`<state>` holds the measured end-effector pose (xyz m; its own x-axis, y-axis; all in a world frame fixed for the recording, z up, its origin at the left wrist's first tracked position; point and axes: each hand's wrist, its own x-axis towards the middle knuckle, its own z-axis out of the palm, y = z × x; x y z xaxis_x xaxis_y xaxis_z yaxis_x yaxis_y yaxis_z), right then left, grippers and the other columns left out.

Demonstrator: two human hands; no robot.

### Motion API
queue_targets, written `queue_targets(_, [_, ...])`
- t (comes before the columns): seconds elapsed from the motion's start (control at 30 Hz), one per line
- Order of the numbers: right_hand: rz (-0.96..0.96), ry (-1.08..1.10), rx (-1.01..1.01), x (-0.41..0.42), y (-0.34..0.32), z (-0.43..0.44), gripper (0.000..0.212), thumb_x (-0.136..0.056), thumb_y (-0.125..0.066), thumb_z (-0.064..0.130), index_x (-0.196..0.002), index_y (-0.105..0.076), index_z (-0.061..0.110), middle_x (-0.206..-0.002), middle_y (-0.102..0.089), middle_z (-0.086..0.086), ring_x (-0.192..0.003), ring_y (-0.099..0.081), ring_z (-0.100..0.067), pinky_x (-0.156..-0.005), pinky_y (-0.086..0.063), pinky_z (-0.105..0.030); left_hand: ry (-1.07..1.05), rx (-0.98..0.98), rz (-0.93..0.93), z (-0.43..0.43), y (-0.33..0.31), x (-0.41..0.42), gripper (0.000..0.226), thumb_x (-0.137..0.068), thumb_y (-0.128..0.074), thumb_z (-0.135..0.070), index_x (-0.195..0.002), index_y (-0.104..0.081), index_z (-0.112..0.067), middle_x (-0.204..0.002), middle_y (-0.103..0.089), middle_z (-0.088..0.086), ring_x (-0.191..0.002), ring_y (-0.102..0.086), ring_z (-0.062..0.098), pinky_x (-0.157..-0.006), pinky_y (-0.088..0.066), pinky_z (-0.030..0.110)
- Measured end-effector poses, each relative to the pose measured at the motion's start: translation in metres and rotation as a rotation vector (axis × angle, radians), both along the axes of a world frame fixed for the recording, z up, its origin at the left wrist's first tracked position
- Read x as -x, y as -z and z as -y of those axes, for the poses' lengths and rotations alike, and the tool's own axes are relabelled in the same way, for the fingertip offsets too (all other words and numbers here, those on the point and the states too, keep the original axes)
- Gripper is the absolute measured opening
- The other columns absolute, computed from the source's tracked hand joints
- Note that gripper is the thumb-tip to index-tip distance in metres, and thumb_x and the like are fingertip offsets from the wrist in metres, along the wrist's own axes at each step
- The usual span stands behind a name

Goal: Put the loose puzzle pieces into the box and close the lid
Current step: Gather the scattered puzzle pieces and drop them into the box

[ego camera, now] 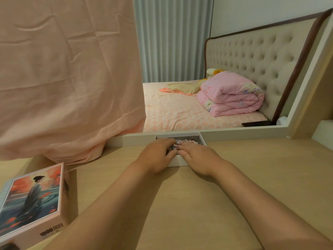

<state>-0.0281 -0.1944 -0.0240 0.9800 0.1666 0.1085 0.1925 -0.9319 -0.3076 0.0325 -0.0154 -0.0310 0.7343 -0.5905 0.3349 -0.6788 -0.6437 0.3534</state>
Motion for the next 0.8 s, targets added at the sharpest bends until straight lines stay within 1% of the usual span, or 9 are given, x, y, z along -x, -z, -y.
queue_targets(0.07, [-0.008, 0.025, 0.04, 0.006, 0.0, -0.001, 0.047, -0.106, -0.029, 0.044, -0.151, -0.035, 0.034, -0.161, -0.026, 0.014, -0.148, -0.02, -0.004, -0.119, -0.022, -0.03, -0.001, -0.081, -0.027, -0.002, 0.005, 0.007, 0.051, -0.102, -0.041, -0.039, -0.149, -0.038, -0.021, -0.156, -0.035, -0.003, -0.144, -0.028, 0.014, -0.118, -0.02, 0.029])
queue_targets(0.13, [-0.017, 0.025, 0.024, 0.014, -0.004, -0.004, 0.047, -0.106, -0.03, 0.044, -0.151, -0.035, 0.033, -0.16, -0.027, 0.015, -0.147, -0.022, -0.003, -0.118, -0.023, -0.028, -0.012, -0.116, -0.021, -0.007, 0.008, 0.016, 0.053, -0.103, -0.036, -0.037, -0.153, -0.028, -0.021, -0.16, -0.024, -0.003, -0.148, -0.017, 0.012, -0.119, -0.01, 0.025])
queue_targets(0.27, [-0.065, -0.023, 0.006, 0.033, -0.003, -0.009, 0.049, -0.104, -0.033, 0.044, -0.151, -0.036, 0.034, -0.159, -0.03, 0.014, -0.146, -0.028, -0.008, -0.119, -0.026, -0.033, 0.024, -0.091, -0.051, -0.015, 0.007, 0.042, 0.052, -0.104, -0.036, -0.036, -0.153, -0.026, -0.023, -0.161, -0.022, -0.004, -0.148, -0.015, 0.01, -0.119, -0.008, 0.024])
queue_targets(0.4, [-0.085, -0.035, -0.069, 0.06, -0.009, -0.007, 0.042, -0.103, -0.041, 0.036, -0.145, -0.047, 0.031, -0.148, -0.049, 0.006, -0.136, -0.045, -0.016, -0.111, -0.037, -0.036, 0.095, -0.066, 0.012, -0.033, 0.006, 0.072, 0.053, -0.102, -0.038, -0.037, -0.153, -0.028, -0.024, -0.159, -0.024, -0.01, -0.146, -0.019, 0.005, -0.115, -0.008, 0.015])
queue_targets(0.53, [-0.036, -0.063, -0.151, 0.077, -0.013, -0.008, 0.033, -0.104, -0.042, 0.028, -0.134, -0.056, 0.023, -0.137, -0.058, 0.001, -0.129, -0.049, -0.018, -0.108, -0.038, -0.038, 0.156, -0.204, 0.089, -0.039, 0.008, 0.088, 0.063, -0.096, -0.025, -0.056, -0.152, -0.029, -0.029, -0.157, -0.024, -0.016, -0.145, -0.017, -0.001, -0.119, -0.005, 0.024])
queue_targets(0.6, [-0.085, -0.075, -0.08, 0.075, -0.014, -0.009, 0.038, -0.105, -0.04, 0.031, -0.14, -0.051, 0.024, -0.146, -0.052, 0.003, -0.135, -0.045, -0.018, -0.111, -0.035, -0.038, 0.133, -0.223, 0.106, -0.038, 0.006, 0.084, 0.065, -0.095, -0.026, -0.058, -0.151, -0.033, -0.026, -0.158, -0.028, -0.01, -0.145, -0.022, 0.004, -0.117, -0.008, 0.022])
queue_targets(0.67, [-0.129, -0.054, 0.012, 0.068, -0.013, -0.008, 0.046, -0.105, -0.037, 0.037, -0.149, -0.04, 0.026, -0.158, -0.036, 0.006, -0.145, -0.033, -0.016, -0.118, -0.026, -0.036, 0.103, -0.226, 0.092, -0.037, 0.002, 0.077, 0.059, -0.099, -0.037, -0.05, -0.15, -0.036, -0.019, -0.158, -0.03, -0.003, -0.145, -0.025, 0.01, -0.115, -0.01, 0.017])
queue_targets(0.73, [-0.139, -0.028, 0.029, 0.061, -0.015, -0.009, 0.05, -0.105, -0.037, 0.041, -0.153, -0.034, 0.028, -0.163, -0.023, 0.007, -0.149, -0.022, -0.013, -0.121, -0.02, -0.035, 0.078, -0.201, 0.019, -0.036, -0.002, 0.073, 0.056, -0.102, -0.041, -0.042, -0.151, -0.032, -0.017, -0.16, -0.025, -0.003, -0.146, -0.022, 0.01, -0.113, -0.007, 0.013])
queue_targets(0.8, [-0.111, -0.022, 0.005, 0.056, -0.018, -0.011, 0.05, -0.104, -0.038, 0.04, -0.153, -0.035, 0.027, -0.164, -0.019, 0.006, -0.15, -0.019, -0.012, -0.121, -0.018, -0.034, 0.057, -0.159, -0.055, -0.035, -0.007, 0.073, 0.058, -0.102, -0.041, -0.041, -0.153, -0.028, -0.018, -0.161, -0.02, -0.005, -0.147, -0.017, 0.008, -0.112, -0.004, 0.012])
